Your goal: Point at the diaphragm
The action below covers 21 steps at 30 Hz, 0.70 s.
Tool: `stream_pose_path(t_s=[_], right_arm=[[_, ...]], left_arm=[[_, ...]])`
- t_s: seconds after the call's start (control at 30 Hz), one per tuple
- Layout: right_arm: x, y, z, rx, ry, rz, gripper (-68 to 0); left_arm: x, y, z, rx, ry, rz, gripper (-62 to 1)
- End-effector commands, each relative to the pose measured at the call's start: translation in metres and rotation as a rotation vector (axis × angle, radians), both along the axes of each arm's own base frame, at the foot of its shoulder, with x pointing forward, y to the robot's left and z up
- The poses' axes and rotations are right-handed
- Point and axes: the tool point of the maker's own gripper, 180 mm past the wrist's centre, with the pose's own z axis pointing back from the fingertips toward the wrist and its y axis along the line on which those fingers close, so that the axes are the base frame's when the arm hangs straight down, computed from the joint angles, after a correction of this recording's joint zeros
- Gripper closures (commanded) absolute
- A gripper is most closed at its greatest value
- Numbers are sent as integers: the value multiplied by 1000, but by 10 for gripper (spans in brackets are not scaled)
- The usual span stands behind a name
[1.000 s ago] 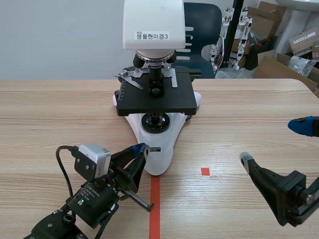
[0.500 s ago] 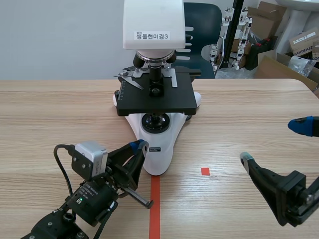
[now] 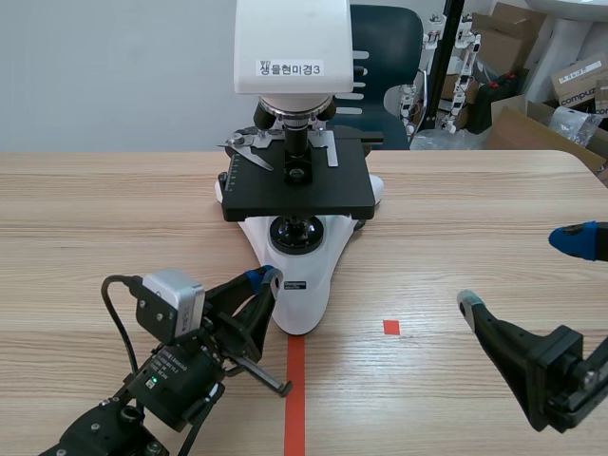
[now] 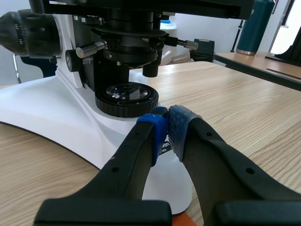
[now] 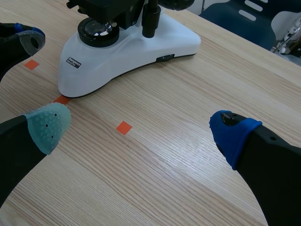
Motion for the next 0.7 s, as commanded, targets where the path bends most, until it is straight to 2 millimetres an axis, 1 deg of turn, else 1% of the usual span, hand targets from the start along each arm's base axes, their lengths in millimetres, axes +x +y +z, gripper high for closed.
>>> stream_pose_path(t_s=[0.0, 0.67], right_arm=[[3, 2, 9, 8, -28, 7, -679], [3, 2, 9, 8, -28, 7, -679]], left_arm=[[6, 2, 11, -17, -37, 13, -42], [8, 5, 11, 0, -47, 33, -42]])
